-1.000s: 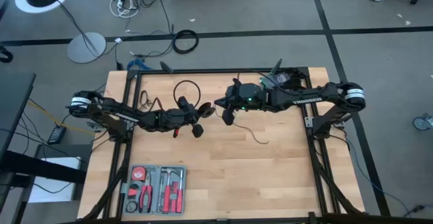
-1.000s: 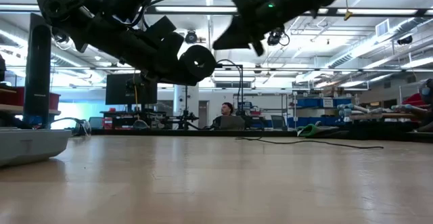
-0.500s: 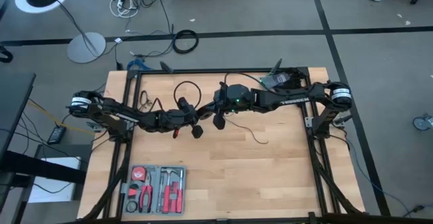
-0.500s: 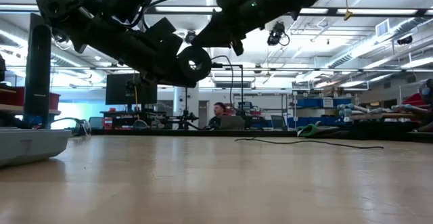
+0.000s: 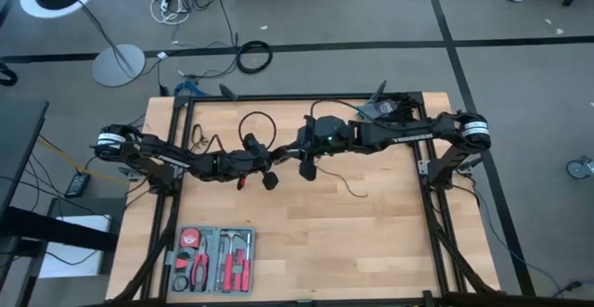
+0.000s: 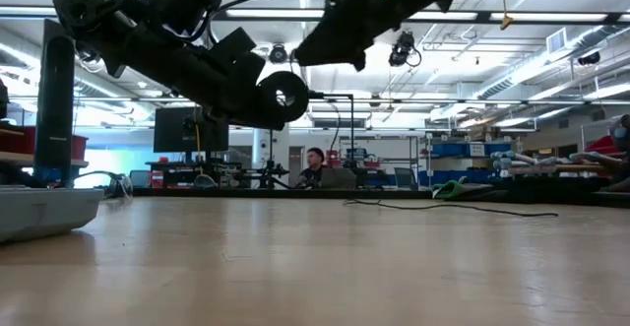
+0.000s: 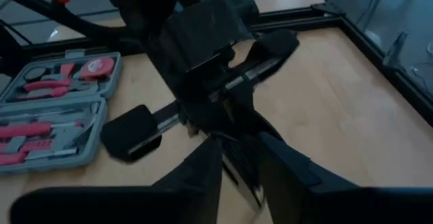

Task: Coil cords
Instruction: Coil the black wire on the spool

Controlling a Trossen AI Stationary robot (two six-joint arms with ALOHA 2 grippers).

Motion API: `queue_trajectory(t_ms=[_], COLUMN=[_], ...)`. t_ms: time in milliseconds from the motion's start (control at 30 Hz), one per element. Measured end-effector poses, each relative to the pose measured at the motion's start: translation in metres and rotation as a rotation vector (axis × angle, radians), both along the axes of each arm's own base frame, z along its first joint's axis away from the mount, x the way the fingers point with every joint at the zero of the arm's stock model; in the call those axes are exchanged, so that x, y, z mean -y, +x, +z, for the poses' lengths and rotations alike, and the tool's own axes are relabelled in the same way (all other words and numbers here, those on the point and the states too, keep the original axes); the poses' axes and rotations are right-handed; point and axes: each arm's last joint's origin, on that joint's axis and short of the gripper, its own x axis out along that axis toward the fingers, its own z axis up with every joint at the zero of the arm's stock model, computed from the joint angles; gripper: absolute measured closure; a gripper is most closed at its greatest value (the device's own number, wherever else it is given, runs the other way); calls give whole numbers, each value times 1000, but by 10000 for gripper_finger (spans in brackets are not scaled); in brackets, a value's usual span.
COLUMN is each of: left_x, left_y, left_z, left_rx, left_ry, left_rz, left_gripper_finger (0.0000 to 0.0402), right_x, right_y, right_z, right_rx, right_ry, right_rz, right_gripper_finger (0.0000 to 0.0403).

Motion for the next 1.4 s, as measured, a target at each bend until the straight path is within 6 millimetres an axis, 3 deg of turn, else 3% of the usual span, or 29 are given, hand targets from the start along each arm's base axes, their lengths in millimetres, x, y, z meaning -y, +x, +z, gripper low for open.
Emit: queue_trajectory(t_ms=[200, 367, 500, 733, 900, 1133, 1400], left_x=[1, 2, 4, 8, 10, 11, 10], left_y=[0, 0, -1, -3, -3, -1, -1], left_z=[-2, -3, -5, -12, -12, -10, -10], left_rx=[-15, -23, -52, -139, -135, -107, -104], left_ry=[-21, -35, -64, -105, -134, -147, -145], left_rz=[-48, -70, -137, -268, -333, -373, -365], left_gripper_finger=[401, 401, 401, 401, 401, 401, 401], right_x=[-2, -8, -8, -6, -7, -12, -13], right_y=[-20, -28, -32, -31, -30, -11, -11], right_z=[17, 15, 1, -26, -41, -54, -53], right_rx=[-45, -126, -167, -22, -24, 59, 82], right_ry=[-2, -13, -69, -107, -93, -69, -28], right_rz=[2, 25, 27, 70, 88, 166, 218], right_gripper_finger=[269, 263, 268, 272, 278, 283, 289])
